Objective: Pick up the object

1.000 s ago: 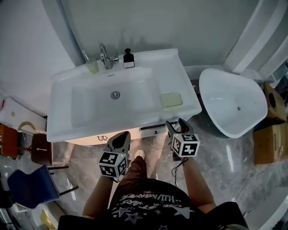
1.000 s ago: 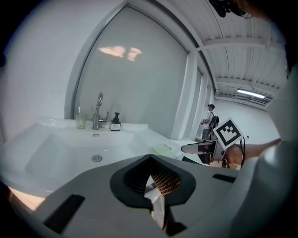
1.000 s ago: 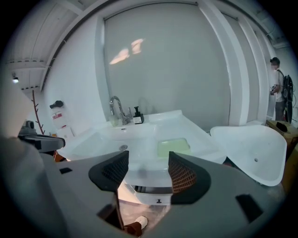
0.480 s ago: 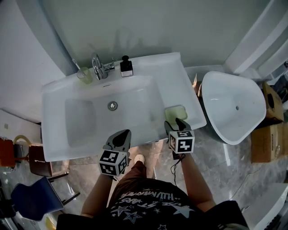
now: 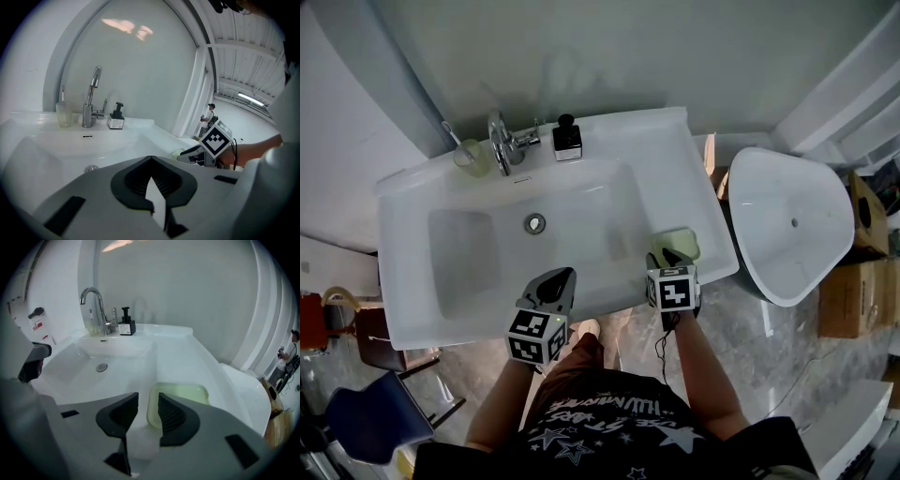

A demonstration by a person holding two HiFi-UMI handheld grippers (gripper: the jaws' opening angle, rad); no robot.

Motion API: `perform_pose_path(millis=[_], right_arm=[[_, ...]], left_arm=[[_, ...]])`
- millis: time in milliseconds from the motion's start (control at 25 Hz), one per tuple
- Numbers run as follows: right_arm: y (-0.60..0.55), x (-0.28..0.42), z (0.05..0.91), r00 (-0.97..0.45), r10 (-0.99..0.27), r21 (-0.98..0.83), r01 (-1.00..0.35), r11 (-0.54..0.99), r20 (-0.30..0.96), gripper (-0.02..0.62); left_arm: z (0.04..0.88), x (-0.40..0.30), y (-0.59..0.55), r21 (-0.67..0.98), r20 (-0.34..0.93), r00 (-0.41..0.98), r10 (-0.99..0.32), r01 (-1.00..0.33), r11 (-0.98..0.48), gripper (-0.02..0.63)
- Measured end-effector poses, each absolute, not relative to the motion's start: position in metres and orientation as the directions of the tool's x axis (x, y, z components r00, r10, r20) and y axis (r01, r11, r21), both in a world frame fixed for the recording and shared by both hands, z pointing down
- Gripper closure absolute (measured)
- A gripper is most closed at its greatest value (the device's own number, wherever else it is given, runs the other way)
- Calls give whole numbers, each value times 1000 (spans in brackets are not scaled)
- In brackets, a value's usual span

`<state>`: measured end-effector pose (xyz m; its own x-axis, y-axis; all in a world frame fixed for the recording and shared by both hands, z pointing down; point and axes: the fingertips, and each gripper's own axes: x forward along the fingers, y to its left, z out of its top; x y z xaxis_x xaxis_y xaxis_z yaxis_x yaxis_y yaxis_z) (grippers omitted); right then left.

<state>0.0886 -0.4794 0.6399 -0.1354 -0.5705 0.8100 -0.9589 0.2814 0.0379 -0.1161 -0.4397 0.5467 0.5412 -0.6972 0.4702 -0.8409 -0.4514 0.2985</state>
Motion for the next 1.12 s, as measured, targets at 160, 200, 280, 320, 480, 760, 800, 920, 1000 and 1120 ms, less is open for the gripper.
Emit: perform_pose_path(millis=[160, 200, 280, 320, 480, 760, 800, 920, 1000, 1120], right_arm=[[-482, 87, 650, -101, -537, 73, -953, 293, 837, 461], [-484, 88, 652, -92, -532, 82, -952, 294, 842, 466], [-486, 89, 656, -77, -520, 93, -951, 294, 850, 477], [-486, 89, 657, -73, -512, 94, -951, 294, 856, 486], [-486, 87, 662, -56, -482, 107, -946, 305, 874, 499], [-490, 89, 661, -22, -487, 140, -946, 293, 873, 532], [-490, 90, 661, -24, -488, 137, -947, 292, 873, 540], [-490, 91, 659, -27, -498, 133, -950, 283, 867, 554], [-490, 92, 656, -28, -508, 132, -952, 276, 861, 558], [-488, 92, 648, -38, -527, 124, -955, 268, 849, 561]], left_arm=[[552, -119, -444, 311, 477, 544, -690, -839, -447, 591], [554, -120, -445, 314, 478, 545, -688, -838, -446, 591], [556, -120, -446, 317, 481, 547, -685, -837, -446, 591], [557, -120, -447, 318, 483, 547, -684, -837, -446, 591], [561, -120, -451, 323, 484, 550, -681, -835, -445, 591], [560, -117, -453, 322, 485, 550, -680, -835, -446, 591], [559, -116, -453, 320, 485, 549, -681, -836, -447, 591], [557, -114, -450, 313, 483, 547, -684, -837, -448, 591], [555, -114, -448, 309, 481, 544, -688, -839, -448, 591], [552, -112, -440, 303, 479, 540, -692, -841, -448, 591]])
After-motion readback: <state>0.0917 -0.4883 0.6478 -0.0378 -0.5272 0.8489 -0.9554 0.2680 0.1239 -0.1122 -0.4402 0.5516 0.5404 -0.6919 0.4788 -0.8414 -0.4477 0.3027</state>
